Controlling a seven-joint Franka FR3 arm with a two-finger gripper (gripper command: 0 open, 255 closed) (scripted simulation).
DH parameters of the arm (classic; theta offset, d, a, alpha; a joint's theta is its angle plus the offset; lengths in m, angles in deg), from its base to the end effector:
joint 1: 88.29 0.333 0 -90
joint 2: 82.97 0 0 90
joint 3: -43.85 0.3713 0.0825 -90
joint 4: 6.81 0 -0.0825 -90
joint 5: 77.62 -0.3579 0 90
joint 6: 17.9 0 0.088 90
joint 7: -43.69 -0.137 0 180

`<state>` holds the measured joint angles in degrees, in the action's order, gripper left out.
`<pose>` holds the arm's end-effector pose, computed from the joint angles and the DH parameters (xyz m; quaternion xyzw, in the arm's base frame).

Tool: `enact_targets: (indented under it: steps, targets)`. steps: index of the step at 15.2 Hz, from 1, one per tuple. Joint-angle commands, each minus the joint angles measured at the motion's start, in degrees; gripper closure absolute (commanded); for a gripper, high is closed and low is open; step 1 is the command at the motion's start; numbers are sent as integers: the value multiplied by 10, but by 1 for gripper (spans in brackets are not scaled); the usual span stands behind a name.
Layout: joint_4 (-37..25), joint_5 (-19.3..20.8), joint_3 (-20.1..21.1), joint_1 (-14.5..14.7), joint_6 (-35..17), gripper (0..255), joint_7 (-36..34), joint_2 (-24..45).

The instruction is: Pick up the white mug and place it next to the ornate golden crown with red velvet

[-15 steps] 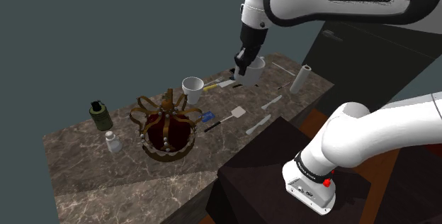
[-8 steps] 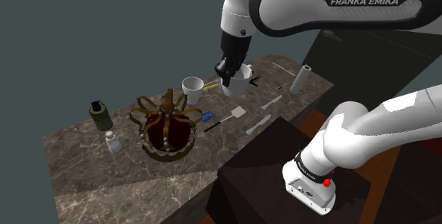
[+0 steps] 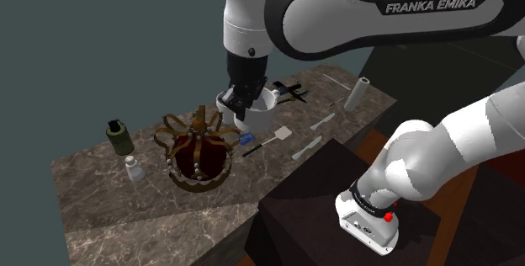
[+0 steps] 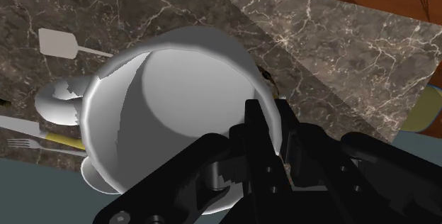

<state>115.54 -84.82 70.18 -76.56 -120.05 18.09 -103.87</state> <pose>0.2987 0.2858 0.5646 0.9965 0.0806 0.0006 0.0208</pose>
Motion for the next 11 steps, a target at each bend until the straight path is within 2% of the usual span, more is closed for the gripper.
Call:
enact_targets:
  steps: [1, 6, 11]
  targets:
    - [-22, 2, 23, 5, -2, 255, -32, 24]
    - [-101, 30, 83, 16, 0, 255, -118, 106]
    - [-199, 89, 137, 40, 13, 255, -213, 211]
